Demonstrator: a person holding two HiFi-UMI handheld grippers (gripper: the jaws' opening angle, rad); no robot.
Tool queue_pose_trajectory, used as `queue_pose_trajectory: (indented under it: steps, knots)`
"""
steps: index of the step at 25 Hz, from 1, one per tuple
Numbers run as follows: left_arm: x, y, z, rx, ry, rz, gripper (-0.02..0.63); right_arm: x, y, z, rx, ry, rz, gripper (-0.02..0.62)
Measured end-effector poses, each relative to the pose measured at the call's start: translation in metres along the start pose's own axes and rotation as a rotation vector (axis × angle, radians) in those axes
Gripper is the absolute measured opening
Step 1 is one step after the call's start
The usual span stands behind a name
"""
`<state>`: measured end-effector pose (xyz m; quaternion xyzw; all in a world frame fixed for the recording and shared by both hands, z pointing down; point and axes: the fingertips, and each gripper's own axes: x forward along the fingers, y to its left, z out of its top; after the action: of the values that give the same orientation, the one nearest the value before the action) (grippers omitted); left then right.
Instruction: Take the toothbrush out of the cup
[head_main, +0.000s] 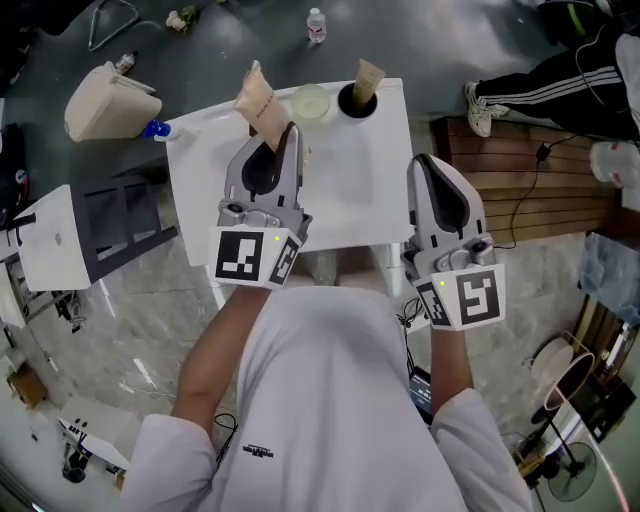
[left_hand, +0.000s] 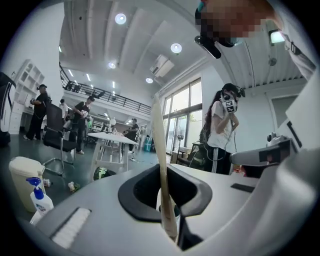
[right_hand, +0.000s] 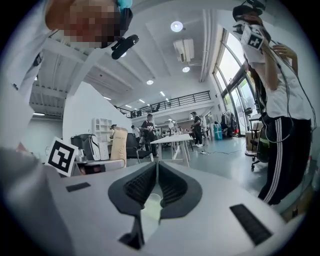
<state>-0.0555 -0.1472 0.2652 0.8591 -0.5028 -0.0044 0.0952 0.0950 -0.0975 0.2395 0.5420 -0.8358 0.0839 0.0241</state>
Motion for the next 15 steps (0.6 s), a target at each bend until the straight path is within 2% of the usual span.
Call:
queue_pose_trajectory:
  steps: [5, 15]
  knots:
    - [0.025, 0.008, -0.012, 0.003, -0.038, 0.072, 0.02, 0.006, -0.014, -0.016, 0.032, 0.005, -0.007, 0.015]
    - [0.076, 0.026, -0.049, 0.066, -0.058, 0.143, 0.021, 0.028, -0.032, -0.043, 0.073, 0.021, 0.025, 0.015]
